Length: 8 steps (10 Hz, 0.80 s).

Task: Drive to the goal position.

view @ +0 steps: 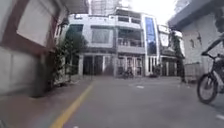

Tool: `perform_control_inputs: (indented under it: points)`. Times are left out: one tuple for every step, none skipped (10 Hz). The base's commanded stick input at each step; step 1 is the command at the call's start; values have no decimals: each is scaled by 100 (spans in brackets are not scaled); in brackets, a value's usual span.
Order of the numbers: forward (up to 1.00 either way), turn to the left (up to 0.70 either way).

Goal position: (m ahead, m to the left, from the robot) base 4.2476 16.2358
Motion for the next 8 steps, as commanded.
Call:
perform_control_inputs:
  points:
    - [100, 0]
    - [100, 0]
    - [100, 0]
    - [100, 0]
    - [100, 0]
    - [100, 0]
    - [100, 0]
    - [100, 0]
